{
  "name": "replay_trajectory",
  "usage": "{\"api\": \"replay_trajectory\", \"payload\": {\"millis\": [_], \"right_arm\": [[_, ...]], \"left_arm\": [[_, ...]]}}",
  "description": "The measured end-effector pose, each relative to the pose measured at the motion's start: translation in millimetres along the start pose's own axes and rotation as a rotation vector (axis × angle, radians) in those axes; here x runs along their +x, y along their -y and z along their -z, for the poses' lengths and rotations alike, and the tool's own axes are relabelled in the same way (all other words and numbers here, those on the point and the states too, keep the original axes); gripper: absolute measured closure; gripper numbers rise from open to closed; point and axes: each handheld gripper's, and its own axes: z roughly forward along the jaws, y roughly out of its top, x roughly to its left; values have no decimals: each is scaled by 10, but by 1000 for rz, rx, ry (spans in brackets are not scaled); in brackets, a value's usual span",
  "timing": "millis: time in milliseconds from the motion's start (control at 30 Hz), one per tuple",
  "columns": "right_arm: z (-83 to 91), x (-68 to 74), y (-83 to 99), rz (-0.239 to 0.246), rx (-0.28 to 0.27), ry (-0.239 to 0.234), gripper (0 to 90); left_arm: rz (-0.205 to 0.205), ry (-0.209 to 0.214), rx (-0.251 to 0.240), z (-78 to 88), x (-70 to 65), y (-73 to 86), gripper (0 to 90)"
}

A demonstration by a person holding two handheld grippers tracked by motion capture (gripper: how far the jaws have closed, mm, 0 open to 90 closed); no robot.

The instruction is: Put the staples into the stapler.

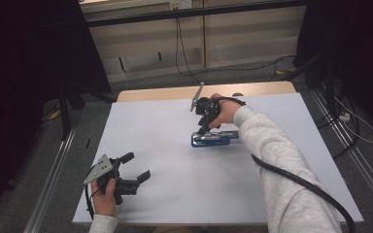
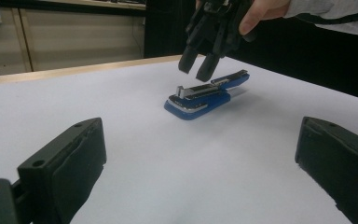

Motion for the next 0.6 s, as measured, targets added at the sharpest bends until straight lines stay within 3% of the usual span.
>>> {"api": "replay_trajectory", "payload": {"millis": [167,300,467,600], "right_arm": [[149,-6,227,-59,-59,37,411],[200,2,350,-80,-92,52,369],[275,14,588,-141,-136,78,256],[322,25,687,-173,-164,96,230]], "left_arm": [[-12,2,27,-32,-20,-16,19],[-7,17,57,-90,-34,-29,19],[6,28,69,-154,-45,-44,19],[9,37,79,-187,-37,-48,19]]}}
